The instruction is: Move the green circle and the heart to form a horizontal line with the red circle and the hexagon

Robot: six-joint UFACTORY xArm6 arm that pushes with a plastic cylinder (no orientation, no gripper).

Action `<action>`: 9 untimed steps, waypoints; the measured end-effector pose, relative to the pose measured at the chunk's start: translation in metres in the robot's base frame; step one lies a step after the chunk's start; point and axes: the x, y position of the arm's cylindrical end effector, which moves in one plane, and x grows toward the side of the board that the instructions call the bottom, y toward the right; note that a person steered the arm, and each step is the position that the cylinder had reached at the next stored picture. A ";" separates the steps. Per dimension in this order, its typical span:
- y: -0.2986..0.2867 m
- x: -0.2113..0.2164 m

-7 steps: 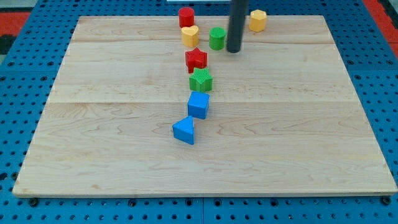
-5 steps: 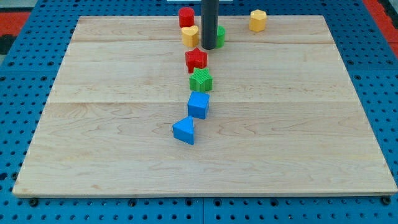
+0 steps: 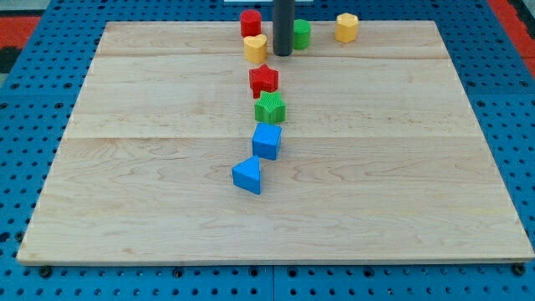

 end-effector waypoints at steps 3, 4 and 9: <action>0.020 -0.034; 0.020 0.004; -0.016 0.009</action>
